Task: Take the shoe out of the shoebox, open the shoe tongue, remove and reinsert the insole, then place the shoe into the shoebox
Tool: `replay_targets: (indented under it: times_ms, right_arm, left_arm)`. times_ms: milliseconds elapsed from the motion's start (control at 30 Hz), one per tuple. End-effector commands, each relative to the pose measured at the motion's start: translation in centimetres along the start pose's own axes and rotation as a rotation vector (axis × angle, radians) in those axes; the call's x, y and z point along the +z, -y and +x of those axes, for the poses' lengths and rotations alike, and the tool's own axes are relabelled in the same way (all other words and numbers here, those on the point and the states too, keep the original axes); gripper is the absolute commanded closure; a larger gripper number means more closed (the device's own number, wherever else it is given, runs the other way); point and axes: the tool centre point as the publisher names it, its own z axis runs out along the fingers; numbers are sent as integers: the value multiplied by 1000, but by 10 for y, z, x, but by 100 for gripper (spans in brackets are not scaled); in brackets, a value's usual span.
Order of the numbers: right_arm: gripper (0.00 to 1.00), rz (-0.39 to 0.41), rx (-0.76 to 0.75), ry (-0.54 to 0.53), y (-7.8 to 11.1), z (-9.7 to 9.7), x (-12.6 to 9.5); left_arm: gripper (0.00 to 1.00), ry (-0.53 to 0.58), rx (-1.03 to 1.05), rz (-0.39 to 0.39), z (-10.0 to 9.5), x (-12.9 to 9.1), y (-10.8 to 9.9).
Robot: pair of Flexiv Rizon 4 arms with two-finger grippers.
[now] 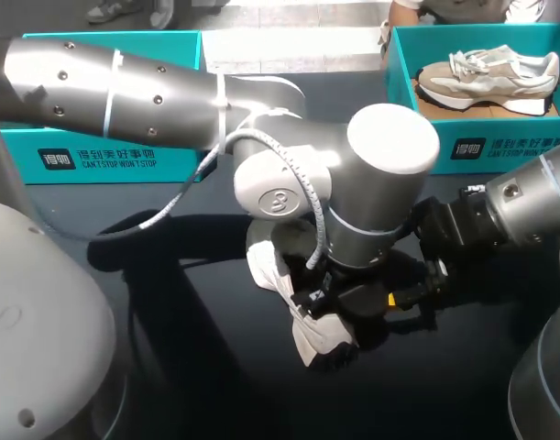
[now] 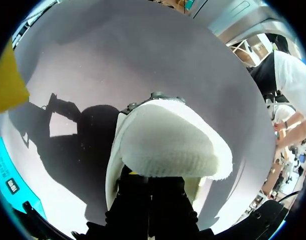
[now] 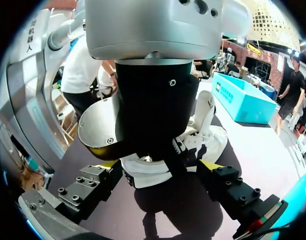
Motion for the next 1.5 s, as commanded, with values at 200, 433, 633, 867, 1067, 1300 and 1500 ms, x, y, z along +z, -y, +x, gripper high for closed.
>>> replay_targets:
  times_ms: [200,433,633,867,1067,1300,1500]
  right_arm:
    - [0,5,1,2,-1,0,2]
    - [0,5,1,2,-1,0,2]
    - [0,5,1,2,-1,0,2]
    - [0,5,1,2,-1,0,2]
    - [0,5,1,2,-1,0,2]
    - [0,5,1,2,-1,0,2]
    - [0,5,1,2,-1,0,2]
  left_arm:
    - [100,45,-6,-7,10,-7,-10]
    - [100,91,-11,-5,7,3,-19]
    - [100,105,4,12,4,12,-17]
    - [100,137,30,-24,8,-15,-19]
    - [100,141,76,-59,8,-33,-27]
    - [100,132,104,-109,11,-39,-42]
    - [100,136,105,-192,8,-42,-50]
